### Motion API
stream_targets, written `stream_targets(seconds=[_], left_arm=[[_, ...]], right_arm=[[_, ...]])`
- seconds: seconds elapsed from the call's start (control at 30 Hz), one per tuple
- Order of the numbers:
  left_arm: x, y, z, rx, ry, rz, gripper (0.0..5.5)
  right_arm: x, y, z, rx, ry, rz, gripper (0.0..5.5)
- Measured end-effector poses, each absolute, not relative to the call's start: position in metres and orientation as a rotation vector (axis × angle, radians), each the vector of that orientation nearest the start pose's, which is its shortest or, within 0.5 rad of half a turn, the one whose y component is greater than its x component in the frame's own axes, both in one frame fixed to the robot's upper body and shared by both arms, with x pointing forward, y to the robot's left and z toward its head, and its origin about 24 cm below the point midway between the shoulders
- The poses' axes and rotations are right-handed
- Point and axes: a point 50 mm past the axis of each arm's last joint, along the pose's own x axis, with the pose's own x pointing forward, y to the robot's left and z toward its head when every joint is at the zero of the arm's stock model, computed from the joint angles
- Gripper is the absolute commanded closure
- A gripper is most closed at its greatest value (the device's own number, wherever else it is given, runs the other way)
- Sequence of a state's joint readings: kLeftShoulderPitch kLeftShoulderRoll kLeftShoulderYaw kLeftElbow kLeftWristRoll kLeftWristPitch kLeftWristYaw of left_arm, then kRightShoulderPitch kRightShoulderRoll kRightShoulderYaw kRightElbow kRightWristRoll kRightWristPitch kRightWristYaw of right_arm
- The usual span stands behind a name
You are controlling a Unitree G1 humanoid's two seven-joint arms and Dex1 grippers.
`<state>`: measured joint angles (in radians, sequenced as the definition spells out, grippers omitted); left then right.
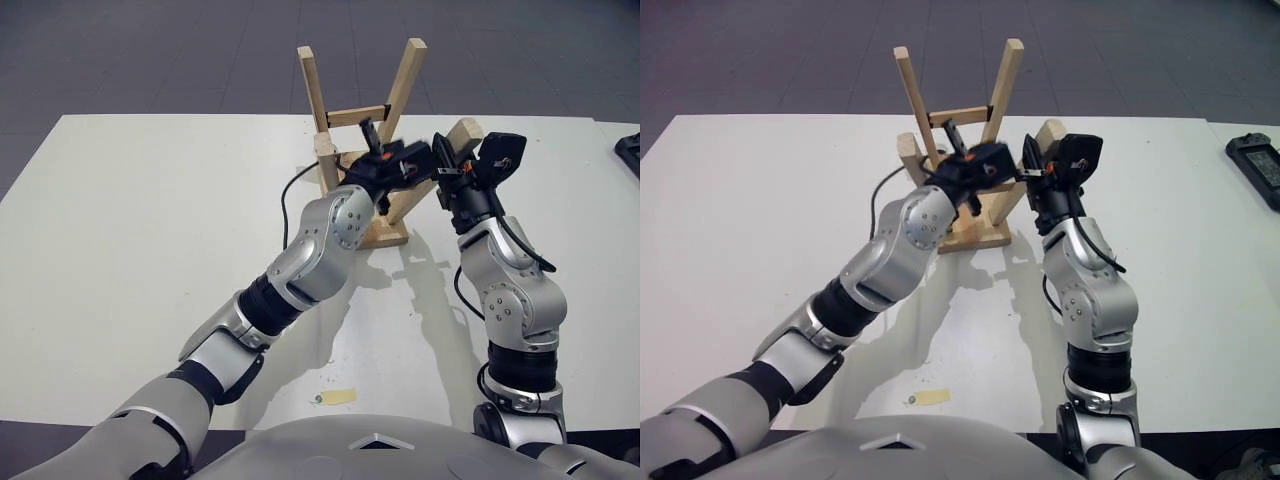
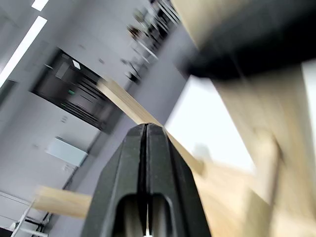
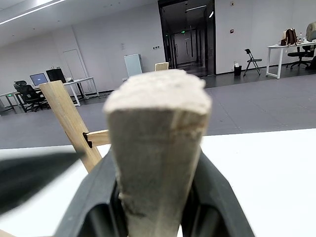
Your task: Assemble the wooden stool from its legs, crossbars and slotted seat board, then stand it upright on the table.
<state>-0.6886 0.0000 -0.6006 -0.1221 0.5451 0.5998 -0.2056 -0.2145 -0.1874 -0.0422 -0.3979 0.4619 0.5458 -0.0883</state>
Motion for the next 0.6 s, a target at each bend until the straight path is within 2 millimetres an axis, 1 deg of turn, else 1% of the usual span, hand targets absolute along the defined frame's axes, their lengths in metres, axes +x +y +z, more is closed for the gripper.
stream_targets(seconds=[0.07, 0.13, 0.2, 0.27, 0.3, 0.37, 0.4, 0.47, 0.5, 0.53, 0.57, 0.6], left_arm=[[0.28, -0.021, 0.216, 0.708, -0.476, -0.481, 5.5], [0.271, -0.018, 0.244, 0.614, -0.623, -0.437, 5.5], [0.263, -0.005, 0.271, 0.508, -0.746, -0.384, 5.5], [0.261, 0.017, 0.291, 0.414, -0.8, -0.311, 5.5], [0.261, 0.037, 0.302, 0.365, -0.82, -0.245, 5.5], [0.265, 0.075, 0.311, 0.335, -0.798, -0.106, 5.5], [0.27, 0.097, 0.309, 0.338, -0.751, -0.028, 5.5], [0.279, 0.134, 0.293, 0.343, -0.618, 0.094, 5.5], [0.284, 0.158, 0.274, 0.331, -0.492, 0.162, 5.5], [0.285, 0.174, 0.254, 0.315, -0.37, 0.202, 5.5], [0.285, 0.185, 0.236, 0.307, -0.265, 0.221, 5.5], [0.283, 0.194, 0.208, 0.308, -0.11, 0.214, 5.5]], right_arm=[[0.275, -0.153, 0.139, 0.207, -0.035, 0.151, 4.48], [0.275, -0.153, 0.139, 0.204, -0.034, 0.155, 4.48], [0.275, -0.152, 0.139, 0.198, -0.035, 0.162, 4.48], [0.275, -0.152, 0.139, 0.191, -0.035, 0.166, 4.48], [0.275, -0.152, 0.139, 0.185, -0.035, 0.17, 4.48], [0.275, -0.152, 0.139, 0.169, -0.034, 0.176, 4.48], [0.275, -0.152, 0.139, 0.164, -0.034, 0.179, 4.47], [0.275, -0.152, 0.14, 0.152, -0.034, 0.183, 4.47], [0.275, -0.152, 0.14, 0.139, -0.034, 0.189, 4.46], [0.274, -0.152, 0.14, 0.127, -0.035, 0.192, 4.45], [0.274, -0.152, 0.14, 0.117, -0.035, 0.194, 4.43], [0.274, -0.152, 0.141, 0.1, -0.035, 0.198, 4.42]])
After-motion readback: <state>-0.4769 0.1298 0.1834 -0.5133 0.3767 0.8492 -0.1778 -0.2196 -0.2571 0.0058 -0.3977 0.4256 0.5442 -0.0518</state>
